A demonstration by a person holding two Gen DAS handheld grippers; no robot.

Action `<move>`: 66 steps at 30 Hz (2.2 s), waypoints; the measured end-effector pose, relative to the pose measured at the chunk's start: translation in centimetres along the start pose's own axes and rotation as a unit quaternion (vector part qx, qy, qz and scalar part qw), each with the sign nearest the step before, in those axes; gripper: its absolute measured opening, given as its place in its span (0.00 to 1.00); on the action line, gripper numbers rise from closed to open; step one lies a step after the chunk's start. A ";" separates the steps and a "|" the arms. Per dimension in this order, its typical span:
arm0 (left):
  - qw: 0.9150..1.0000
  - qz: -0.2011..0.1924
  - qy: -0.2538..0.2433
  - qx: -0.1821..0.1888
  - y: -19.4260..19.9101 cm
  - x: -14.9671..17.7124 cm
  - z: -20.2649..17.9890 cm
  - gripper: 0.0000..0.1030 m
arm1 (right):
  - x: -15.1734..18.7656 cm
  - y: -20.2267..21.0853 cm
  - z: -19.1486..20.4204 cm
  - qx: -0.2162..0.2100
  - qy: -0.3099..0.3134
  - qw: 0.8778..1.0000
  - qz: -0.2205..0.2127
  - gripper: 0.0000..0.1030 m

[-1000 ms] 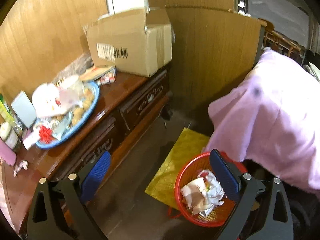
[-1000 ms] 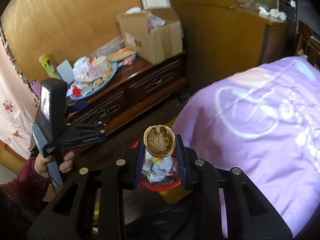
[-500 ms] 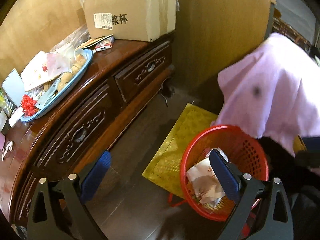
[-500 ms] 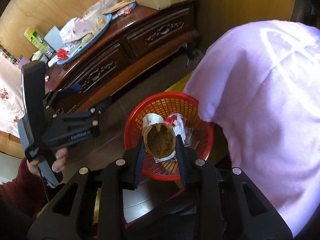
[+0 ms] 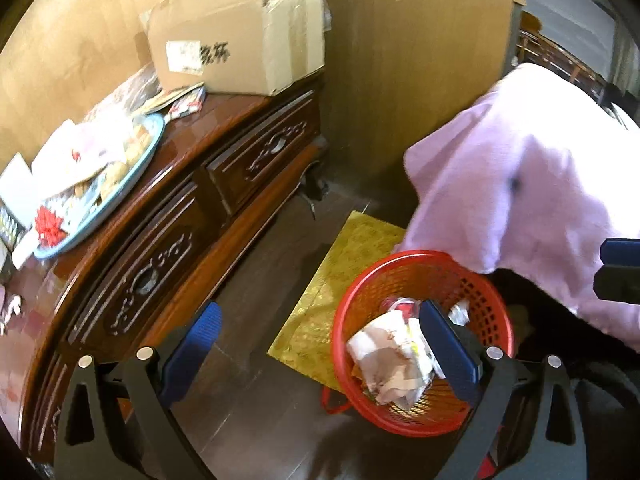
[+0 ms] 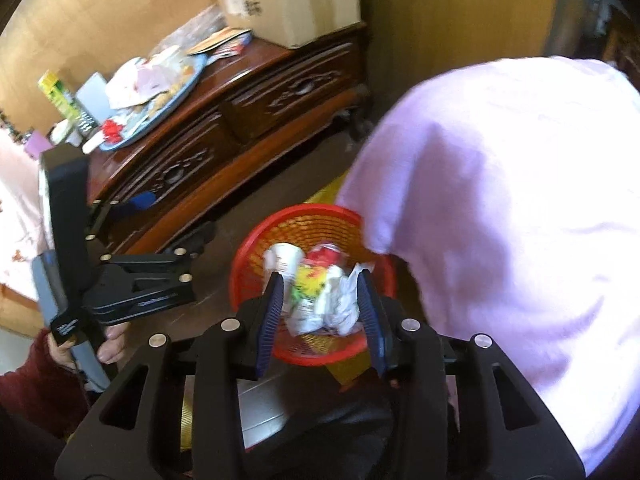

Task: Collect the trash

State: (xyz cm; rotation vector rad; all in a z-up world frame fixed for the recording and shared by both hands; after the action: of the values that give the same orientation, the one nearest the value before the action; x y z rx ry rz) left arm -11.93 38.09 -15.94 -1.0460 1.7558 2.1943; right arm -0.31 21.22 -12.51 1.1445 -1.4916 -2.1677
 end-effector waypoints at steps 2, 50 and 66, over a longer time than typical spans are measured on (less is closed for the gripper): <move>1.000 -0.001 -0.013 0.002 0.6 0.0 -1.0 0.94 | 0.9 0.2 -0.4 0.014 -0.008 1.000 -0.004 0.41; 1.000 0.014 -0.016 -0.003 0.9 2.5 -4.8 0.94 | 5.5 -0.7 0.4 0.052 0.016 0.999 0.006 0.55; 1.000 0.019 -0.018 -0.002 0.5 2.6 -4.9 0.94 | 5.5 -1.0 0.4 0.053 0.015 0.998 0.010 0.57</move>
State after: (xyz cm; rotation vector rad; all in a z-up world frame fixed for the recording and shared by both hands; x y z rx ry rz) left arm -12.05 32.77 -17.41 -0.9766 1.7702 2.2251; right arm -3.99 18.61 -15.85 1.1847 -1.6141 -2.0722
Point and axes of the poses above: each gripper's, at about its wrist camera, not at the fingertips, and y roughly against the way its jaws point, z to its left, x to its underside, the point moved 1 cm from there along -y, roughly the way its jaws point, and after that the axes turned 1 degree about -y, right-handed, at the moved point
